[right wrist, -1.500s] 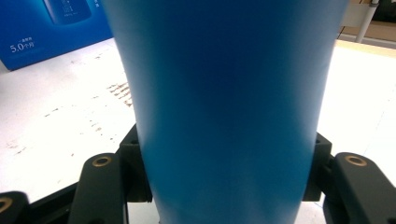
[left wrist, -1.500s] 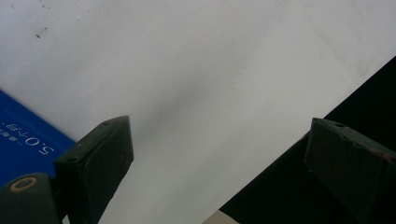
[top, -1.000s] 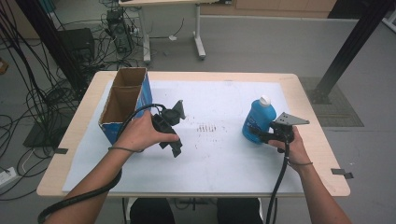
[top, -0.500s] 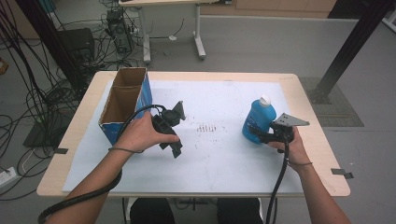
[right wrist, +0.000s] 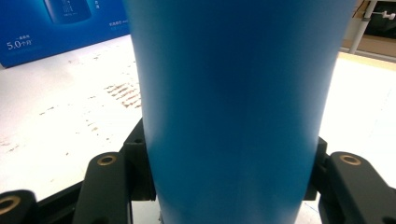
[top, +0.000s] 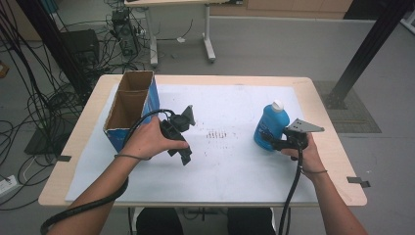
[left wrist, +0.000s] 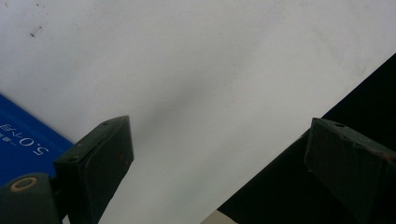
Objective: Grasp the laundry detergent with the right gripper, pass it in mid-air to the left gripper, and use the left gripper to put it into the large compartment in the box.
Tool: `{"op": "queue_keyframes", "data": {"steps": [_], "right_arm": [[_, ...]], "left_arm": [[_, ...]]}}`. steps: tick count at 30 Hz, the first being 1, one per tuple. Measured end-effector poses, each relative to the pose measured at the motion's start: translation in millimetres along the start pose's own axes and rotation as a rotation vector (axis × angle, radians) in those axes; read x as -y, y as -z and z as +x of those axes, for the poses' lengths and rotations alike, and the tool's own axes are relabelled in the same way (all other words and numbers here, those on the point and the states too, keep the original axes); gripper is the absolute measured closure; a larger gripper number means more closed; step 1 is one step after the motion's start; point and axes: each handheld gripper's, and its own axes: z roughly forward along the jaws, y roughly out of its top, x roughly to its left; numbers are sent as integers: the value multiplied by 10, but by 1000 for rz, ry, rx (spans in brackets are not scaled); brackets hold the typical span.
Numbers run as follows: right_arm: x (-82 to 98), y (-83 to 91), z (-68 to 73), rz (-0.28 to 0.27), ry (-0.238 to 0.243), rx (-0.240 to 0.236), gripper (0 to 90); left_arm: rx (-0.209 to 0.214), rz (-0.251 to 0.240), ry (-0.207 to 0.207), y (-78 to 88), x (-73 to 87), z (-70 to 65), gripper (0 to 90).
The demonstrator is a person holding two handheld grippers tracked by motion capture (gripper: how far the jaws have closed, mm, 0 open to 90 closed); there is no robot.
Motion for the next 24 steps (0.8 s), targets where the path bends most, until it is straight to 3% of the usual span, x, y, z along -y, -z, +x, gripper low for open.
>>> {"op": "queue_keyframes", "data": {"steps": [24], "right_arm": [[13,0,2,-5,-1,1,411]], "left_arm": [[-11,-5,-3,26,24,-4,87]]}}
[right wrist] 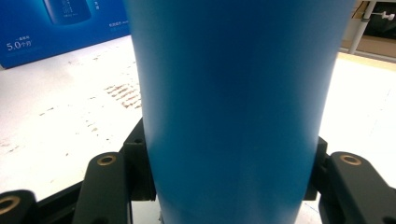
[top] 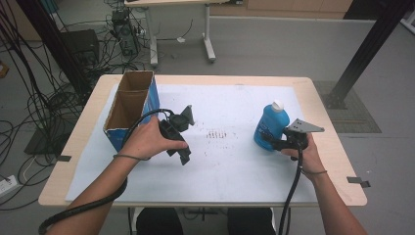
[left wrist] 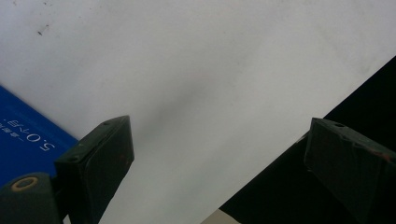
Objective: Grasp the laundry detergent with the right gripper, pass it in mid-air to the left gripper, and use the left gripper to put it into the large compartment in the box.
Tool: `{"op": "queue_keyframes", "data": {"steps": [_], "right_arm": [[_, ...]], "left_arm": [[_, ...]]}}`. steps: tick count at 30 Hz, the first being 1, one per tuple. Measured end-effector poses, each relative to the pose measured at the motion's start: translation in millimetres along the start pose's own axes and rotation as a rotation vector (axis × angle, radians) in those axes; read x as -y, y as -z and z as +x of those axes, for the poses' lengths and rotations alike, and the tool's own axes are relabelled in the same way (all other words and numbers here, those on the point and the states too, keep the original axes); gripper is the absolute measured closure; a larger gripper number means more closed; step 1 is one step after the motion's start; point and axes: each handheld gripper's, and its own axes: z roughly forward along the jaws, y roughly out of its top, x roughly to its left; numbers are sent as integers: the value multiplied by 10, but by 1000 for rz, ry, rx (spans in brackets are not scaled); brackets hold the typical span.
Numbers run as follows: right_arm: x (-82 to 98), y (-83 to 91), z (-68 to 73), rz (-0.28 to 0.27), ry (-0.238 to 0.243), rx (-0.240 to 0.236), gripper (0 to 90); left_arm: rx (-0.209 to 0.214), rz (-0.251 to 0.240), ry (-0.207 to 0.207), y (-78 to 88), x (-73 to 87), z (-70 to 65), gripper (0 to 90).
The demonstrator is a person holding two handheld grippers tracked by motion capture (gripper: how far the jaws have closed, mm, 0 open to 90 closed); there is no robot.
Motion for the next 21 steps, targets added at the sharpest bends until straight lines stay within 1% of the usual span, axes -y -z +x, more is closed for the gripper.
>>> {"op": "queue_keyframes", "data": {"steps": [21], "right_arm": [[-4,-1,2,1,4,0,411]], "left_arm": [[5,0,-5,1,3,8,86]]}}
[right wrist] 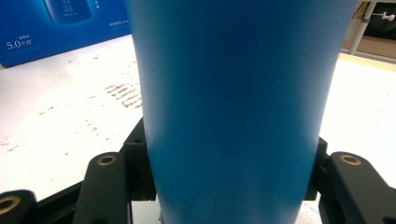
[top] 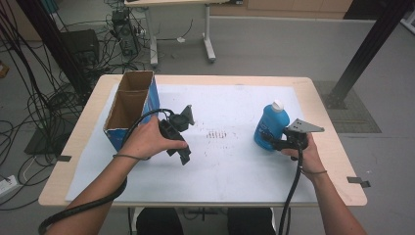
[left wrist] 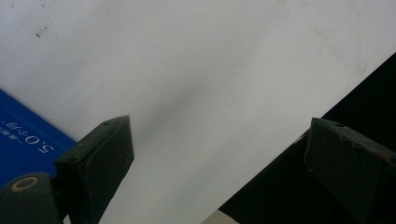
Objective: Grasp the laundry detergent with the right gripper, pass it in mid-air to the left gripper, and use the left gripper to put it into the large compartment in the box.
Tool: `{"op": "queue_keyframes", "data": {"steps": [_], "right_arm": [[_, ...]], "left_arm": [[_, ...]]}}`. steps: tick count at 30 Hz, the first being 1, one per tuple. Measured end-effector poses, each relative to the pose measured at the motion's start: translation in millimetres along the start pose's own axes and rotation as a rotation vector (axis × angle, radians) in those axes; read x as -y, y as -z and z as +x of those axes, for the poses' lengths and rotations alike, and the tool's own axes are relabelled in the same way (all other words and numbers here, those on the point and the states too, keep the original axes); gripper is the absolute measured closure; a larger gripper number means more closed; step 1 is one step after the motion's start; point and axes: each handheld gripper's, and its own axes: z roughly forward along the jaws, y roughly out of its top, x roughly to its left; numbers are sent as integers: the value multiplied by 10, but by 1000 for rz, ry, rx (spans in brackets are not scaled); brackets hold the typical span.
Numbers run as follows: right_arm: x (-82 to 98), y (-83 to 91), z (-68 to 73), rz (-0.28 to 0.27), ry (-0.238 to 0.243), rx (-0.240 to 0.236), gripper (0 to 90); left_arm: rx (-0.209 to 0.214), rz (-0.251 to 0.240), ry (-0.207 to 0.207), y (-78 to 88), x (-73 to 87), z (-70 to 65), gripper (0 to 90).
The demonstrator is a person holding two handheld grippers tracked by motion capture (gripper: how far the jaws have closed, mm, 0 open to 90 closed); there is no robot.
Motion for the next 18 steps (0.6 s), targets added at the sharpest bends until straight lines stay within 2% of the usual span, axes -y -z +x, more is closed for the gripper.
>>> {"op": "queue_keyframes", "data": {"steps": [18], "right_arm": [[-24,1,-4,7,6,-1,413]], "left_arm": [[9,-16,-13,36,36,22,84]]}}
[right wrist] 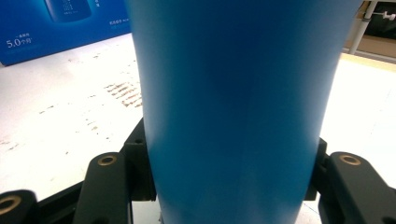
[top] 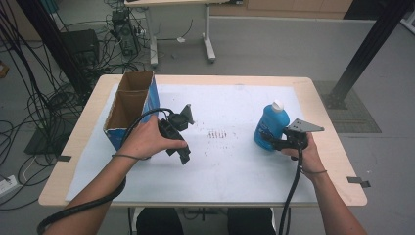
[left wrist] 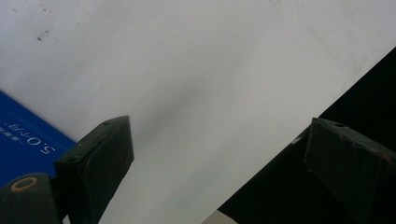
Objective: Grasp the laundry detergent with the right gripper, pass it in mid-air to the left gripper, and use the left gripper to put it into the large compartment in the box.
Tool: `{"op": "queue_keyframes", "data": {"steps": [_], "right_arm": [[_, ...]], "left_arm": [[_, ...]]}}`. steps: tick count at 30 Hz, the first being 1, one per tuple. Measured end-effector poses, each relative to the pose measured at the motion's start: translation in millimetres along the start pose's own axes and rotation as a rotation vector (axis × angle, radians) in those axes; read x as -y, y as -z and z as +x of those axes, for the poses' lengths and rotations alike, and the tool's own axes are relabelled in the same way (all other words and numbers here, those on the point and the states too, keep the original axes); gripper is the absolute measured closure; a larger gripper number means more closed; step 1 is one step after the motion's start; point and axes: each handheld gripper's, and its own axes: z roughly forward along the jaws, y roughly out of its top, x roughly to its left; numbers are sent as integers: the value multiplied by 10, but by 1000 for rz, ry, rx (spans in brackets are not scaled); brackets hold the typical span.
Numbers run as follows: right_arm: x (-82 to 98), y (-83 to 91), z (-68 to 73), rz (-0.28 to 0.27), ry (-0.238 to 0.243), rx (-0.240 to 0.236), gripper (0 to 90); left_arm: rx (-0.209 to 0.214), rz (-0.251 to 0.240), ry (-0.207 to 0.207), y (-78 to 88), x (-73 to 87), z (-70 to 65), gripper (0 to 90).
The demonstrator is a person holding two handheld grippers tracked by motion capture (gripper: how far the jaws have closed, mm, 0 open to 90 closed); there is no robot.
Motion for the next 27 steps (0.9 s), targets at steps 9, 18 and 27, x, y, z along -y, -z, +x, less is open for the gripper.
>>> {"op": "queue_keyframes", "data": {"steps": [9,18,27], "right_arm": [[-17,2,-6,5,-4,-3,415],[-34,28,-13,2,-14,-13,416],[-113,60,13,-3,-13,-47,416]], "left_arm": [[-8,-4,-7,42,17,-28,84],[-14,-25,-26,128,67,-65,84],[-19,-42,-48,227,108,-108,84]]}}
